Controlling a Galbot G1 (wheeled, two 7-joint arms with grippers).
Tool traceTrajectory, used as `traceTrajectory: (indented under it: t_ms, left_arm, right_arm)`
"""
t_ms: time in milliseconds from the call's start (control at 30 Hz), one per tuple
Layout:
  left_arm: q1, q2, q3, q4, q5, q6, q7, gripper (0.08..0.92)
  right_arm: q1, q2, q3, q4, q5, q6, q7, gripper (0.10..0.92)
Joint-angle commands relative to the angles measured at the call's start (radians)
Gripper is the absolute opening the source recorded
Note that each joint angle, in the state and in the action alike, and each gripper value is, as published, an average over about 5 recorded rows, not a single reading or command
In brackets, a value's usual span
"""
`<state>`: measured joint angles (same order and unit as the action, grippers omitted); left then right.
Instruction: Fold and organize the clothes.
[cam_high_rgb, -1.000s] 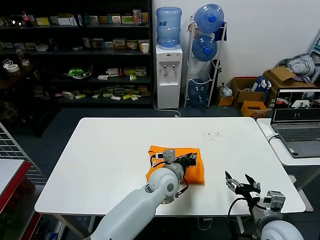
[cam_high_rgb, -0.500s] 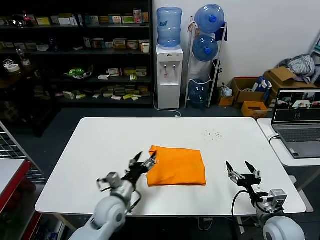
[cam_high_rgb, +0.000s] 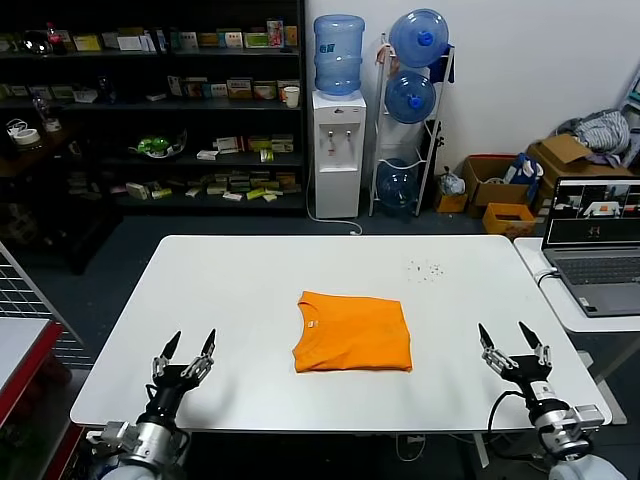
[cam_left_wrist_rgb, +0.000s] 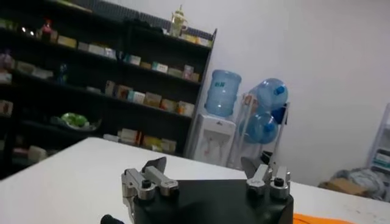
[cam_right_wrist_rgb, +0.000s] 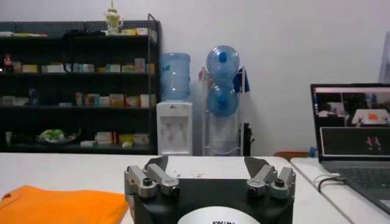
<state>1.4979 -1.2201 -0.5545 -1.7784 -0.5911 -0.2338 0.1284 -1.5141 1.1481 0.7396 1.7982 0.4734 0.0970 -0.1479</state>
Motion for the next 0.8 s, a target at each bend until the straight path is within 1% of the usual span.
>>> traceTrajectory:
  t_ms: [33, 267, 800]
  left_arm:
    - [0.105, -0.033, -0.102, -0.025, 0.027, -0.093, 0.085, 0.823]
    - [0.09, -0.056, -0.097, -0.021, 0.095, -0.104, 0.085, 0.823]
    - [0.081, -0.058, -0.089, -0.014, 0.1, -0.101, 0.087, 0.823]
  right_arm:
    - [-0.026, 0.1, 0.069, -0.033, -0.1, 0.117, -0.067, 0.823]
    - [-0.027, 0.148, 0.066, -0.038, -0.148, 0.155, -0.078, 0.823]
    - [-0.039, 0.169, 0.08, -0.038, -0.182, 0.187, -0.076, 0.823]
